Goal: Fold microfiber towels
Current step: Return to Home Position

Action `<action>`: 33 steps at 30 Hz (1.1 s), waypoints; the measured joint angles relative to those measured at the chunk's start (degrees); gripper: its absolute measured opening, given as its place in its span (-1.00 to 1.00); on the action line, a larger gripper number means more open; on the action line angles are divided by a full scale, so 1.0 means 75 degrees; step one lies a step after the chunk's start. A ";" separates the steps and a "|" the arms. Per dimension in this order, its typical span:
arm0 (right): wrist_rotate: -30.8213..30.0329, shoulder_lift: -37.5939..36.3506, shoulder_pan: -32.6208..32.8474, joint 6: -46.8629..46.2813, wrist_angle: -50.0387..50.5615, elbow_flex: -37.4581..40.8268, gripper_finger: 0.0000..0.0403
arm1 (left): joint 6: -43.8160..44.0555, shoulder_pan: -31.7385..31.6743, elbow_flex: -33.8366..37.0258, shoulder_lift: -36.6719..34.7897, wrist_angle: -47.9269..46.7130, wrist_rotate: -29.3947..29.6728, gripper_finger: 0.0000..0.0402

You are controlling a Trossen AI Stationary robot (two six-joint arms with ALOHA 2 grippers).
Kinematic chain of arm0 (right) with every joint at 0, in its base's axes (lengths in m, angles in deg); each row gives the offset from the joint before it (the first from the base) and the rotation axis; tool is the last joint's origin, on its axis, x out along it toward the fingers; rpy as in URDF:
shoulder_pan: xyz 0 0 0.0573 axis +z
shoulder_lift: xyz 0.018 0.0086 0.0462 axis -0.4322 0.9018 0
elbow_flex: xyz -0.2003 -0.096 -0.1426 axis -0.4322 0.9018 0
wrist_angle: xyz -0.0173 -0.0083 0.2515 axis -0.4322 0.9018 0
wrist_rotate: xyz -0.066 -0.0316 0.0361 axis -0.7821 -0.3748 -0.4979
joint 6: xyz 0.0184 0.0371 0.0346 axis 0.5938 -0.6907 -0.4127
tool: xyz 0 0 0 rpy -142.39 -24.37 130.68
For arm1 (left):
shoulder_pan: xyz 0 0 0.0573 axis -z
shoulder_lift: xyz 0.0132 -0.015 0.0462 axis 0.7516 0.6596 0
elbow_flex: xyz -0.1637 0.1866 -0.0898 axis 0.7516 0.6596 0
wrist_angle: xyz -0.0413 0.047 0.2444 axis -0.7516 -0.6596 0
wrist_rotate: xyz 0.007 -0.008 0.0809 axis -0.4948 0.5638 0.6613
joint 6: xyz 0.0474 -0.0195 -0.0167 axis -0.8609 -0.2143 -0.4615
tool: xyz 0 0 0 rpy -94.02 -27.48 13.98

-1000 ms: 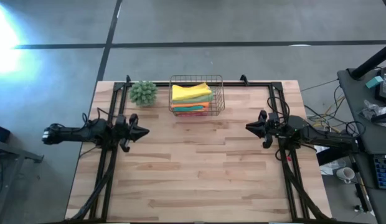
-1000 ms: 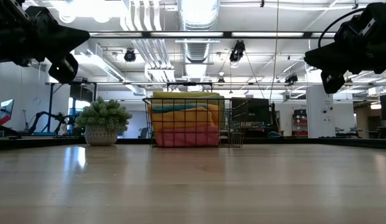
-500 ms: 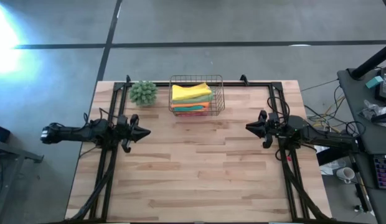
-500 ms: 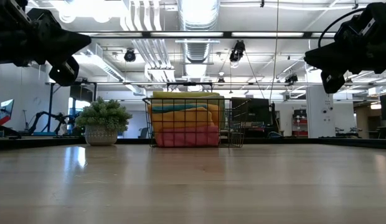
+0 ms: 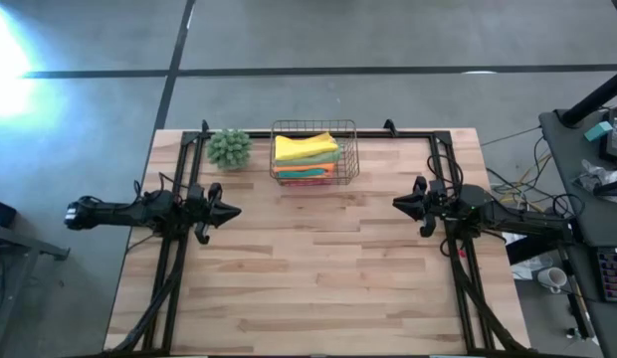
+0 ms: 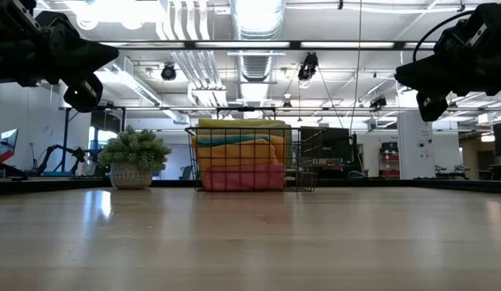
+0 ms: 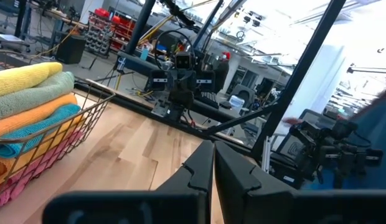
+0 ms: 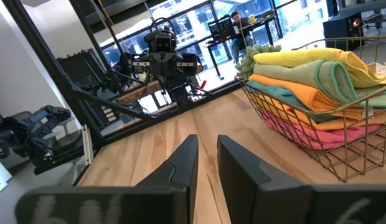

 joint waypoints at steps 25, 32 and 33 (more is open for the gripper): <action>-0.0006 0.0000 -0.0001 0.0000 -0.0003 0.0000 -0.74 | 0.0000 0.0000 0.0000 0.0015 0.0000 -0.0003 -1.00; -0.0006 0.0000 -0.0001 0.0000 -0.0003 0.0000 -0.74 | 0.0000 0.0000 0.0000 0.0015 0.0000 -0.0003 -1.00; -0.0006 0.0000 -0.0003 0.0000 -0.0006 0.0000 -0.74 | 0.0000 0.0000 0.0000 0.0015 0.0000 -0.0003 -1.00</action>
